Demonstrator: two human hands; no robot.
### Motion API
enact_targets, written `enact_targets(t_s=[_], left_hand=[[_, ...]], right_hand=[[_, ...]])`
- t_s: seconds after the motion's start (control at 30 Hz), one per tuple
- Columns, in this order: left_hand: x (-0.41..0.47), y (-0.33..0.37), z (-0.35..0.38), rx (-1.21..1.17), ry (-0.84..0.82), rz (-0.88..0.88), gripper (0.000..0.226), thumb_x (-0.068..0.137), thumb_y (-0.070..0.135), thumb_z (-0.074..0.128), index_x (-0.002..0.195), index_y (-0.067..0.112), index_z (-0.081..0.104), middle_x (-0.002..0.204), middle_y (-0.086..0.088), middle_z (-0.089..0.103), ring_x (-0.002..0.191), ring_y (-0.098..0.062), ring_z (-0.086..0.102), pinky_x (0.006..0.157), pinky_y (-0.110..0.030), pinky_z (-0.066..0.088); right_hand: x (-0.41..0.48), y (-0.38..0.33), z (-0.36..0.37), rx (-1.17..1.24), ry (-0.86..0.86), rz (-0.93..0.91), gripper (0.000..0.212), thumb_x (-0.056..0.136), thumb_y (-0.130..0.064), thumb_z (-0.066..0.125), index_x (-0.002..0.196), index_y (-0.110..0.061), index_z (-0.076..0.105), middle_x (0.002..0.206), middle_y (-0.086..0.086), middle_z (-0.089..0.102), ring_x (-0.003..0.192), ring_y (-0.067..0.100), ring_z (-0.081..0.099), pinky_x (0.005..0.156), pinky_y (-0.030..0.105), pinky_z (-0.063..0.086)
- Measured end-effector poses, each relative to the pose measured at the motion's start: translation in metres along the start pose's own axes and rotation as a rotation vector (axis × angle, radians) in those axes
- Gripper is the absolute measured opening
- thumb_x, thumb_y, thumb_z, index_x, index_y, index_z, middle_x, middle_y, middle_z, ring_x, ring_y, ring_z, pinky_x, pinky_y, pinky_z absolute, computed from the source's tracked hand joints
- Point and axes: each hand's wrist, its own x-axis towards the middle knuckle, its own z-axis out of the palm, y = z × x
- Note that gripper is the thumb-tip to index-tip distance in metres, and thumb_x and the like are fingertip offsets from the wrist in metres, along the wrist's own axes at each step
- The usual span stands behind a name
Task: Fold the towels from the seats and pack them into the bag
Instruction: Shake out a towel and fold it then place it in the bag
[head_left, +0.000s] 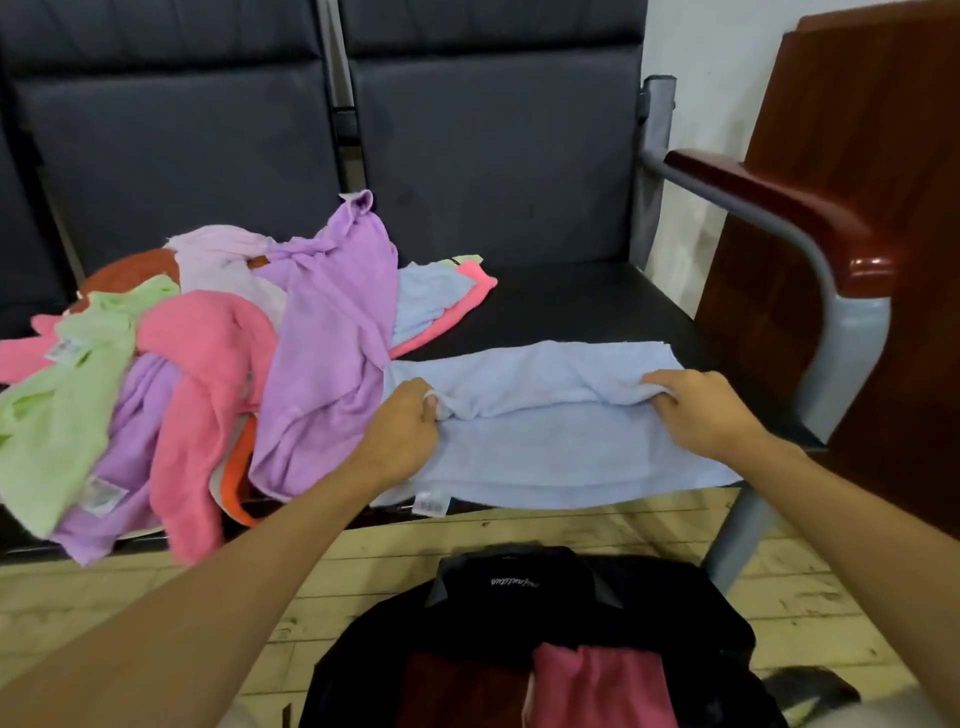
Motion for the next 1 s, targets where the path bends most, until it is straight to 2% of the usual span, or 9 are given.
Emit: enact_targets(t_s=[0.13,0.3,0.4,0.47,0.6,0.7,0.87,0.93,1.0], left_hand=[[0.015,-0.004,0.005,-0.093,0.108,-0.062,0.020,0.100,0.010,0.038,0.088,0.011,0.054,0.098,-0.008,0.064,0.098,-0.027,0.060,0.089,-0.035,0.046],[0.010,-0.001,-0.014,-0.093,0.261,-0.038,0.020,0.100,0.012,0.039,0.096,0.001,0.056,0.096,-0.015,0.064,0.093,-0.030,0.059,0.082,-0.037,0.045],[0.000,-0.001,-0.032,-0.097,0.308,-0.004,0.020,0.100,0.012,0.041,0.098,0.003,0.059,0.084,-0.010,0.061,0.079,-0.024,0.053,0.070,-0.032,0.038],[-0.009,-0.002,-0.040,-0.077,0.279,0.019,0.019,0.099,0.013,0.042,0.095,0.004,0.058,0.082,-0.017,0.060,0.074,-0.022,0.049,0.068,-0.037,0.038],[-0.025,-0.001,-0.049,-0.075,0.175,0.020,0.019,0.097,0.013,0.045,0.092,0.001,0.058,0.088,-0.022,0.061,0.078,-0.033,0.057,0.078,-0.046,0.048],[-0.037,0.004,-0.053,0.035,0.090,0.001,0.017,0.094,0.011,0.047,0.086,0.008,0.061,0.076,-0.010,0.062,0.067,-0.024,0.053,0.063,-0.031,0.042],[-0.046,0.012,-0.052,0.249,-0.150,-0.050,0.024,0.093,0.018,0.048,0.078,0.014,0.067,0.076,0.003,0.062,0.073,-0.016,0.055,0.068,-0.028,0.038],[-0.044,0.010,-0.048,0.256,-0.130,-0.081,0.026,0.093,0.020,0.049,0.078,0.011,0.069,0.085,-0.002,0.066,0.081,-0.019,0.058,0.073,-0.030,0.042],[-0.038,0.005,-0.043,0.256,-0.038,-0.091,0.021,0.091,0.016,0.053,0.085,0.004,0.068,0.094,-0.010,0.066,0.091,-0.025,0.060,0.081,-0.035,0.046]], right_hand=[[0.011,-0.004,0.008,0.091,0.143,0.071,0.032,0.101,-0.004,0.040,0.127,-0.002,0.060,0.126,0.019,0.061,0.112,0.035,0.057,0.090,0.030,0.044],[0.005,-0.004,-0.004,0.287,0.414,0.092,0.033,0.100,0.000,0.042,0.130,-0.002,0.056,0.119,0.019,0.062,0.103,0.028,0.057,0.084,0.024,0.039],[-0.004,0.003,-0.015,0.286,0.450,0.059,0.031,0.100,0.000,0.041,0.126,-0.001,0.058,0.110,0.019,0.064,0.082,0.018,0.052,0.070,0.017,0.038],[-0.013,0.006,-0.022,0.264,0.426,0.041,0.030,0.101,-0.002,0.042,0.126,-0.003,0.058,0.103,0.017,0.063,0.066,0.009,0.046,0.057,0.011,0.030],[-0.031,0.012,-0.029,0.240,0.319,0.031,0.032,0.102,-0.010,0.042,0.130,-0.008,0.057,0.092,0.006,0.058,0.061,0.005,0.045,0.052,0.012,0.030],[-0.044,0.014,-0.031,0.195,0.251,0.010,0.030,0.102,-0.013,0.044,0.128,-0.011,0.060,0.083,0.001,0.058,0.061,0.008,0.049,0.051,0.015,0.032],[-0.060,0.020,-0.028,0.115,0.089,0.040,0.027,0.100,-0.017,0.042,0.100,-0.010,0.067,0.083,0.004,0.061,0.067,0.018,0.054,0.056,0.027,0.043],[-0.061,0.021,-0.026,0.102,0.025,0.090,0.033,0.100,-0.023,0.040,0.086,-0.011,0.067,0.090,0.011,0.064,0.080,0.030,0.059,0.069,0.038,0.049],[-0.058,0.020,-0.025,0.097,0.031,0.139,0.043,0.103,-0.032,0.037,0.092,-0.003,0.068,0.100,0.019,0.066,0.085,0.031,0.061,0.072,0.038,0.049]])
